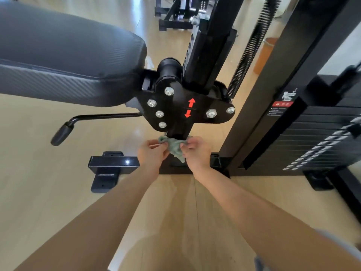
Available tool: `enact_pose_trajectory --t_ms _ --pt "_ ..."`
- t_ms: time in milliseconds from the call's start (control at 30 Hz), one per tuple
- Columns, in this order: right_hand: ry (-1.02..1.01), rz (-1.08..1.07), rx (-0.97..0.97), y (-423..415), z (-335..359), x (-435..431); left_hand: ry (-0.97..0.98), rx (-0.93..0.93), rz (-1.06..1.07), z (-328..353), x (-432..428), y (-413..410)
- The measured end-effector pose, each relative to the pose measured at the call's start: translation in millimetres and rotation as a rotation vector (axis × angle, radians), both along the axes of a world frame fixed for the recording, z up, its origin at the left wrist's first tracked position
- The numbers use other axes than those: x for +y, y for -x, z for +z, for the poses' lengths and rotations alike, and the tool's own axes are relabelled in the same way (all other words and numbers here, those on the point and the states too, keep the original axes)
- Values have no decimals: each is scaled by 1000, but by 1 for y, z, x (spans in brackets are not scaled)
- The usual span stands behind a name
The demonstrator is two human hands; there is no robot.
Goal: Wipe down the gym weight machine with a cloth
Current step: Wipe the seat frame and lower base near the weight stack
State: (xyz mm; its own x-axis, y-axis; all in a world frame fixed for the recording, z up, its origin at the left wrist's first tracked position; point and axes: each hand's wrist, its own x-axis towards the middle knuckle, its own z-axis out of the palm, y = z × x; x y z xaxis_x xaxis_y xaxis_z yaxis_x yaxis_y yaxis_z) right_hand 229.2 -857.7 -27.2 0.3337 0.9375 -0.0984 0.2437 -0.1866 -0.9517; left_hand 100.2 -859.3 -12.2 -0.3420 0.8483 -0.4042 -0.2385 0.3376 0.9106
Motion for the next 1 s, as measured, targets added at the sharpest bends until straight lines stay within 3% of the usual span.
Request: enact_pose_trajectory --t_ms 133,300,433,567,700,800,1000 --pt "137 -90 204 9 -32 9 -77 104 -57 -12 -2 -3" --pt "241 -72 251 10 -69 17 56 212 8 -53 -2 7" --pt "295 80 355 8 -78 19 108 227 -1 -79 9 15" --pt "317 278 328 9 -85 17 169 274 -65 -98 17 19" --pt "442 397 312 11 -85 12 268 412 -241 -116 8 21" --pt "526 377 363 8 -90 10 285 349 -395 -122 -2 12" --pt "495 263 345 -31 -87 6 181 148 -550 -112 -10 1"
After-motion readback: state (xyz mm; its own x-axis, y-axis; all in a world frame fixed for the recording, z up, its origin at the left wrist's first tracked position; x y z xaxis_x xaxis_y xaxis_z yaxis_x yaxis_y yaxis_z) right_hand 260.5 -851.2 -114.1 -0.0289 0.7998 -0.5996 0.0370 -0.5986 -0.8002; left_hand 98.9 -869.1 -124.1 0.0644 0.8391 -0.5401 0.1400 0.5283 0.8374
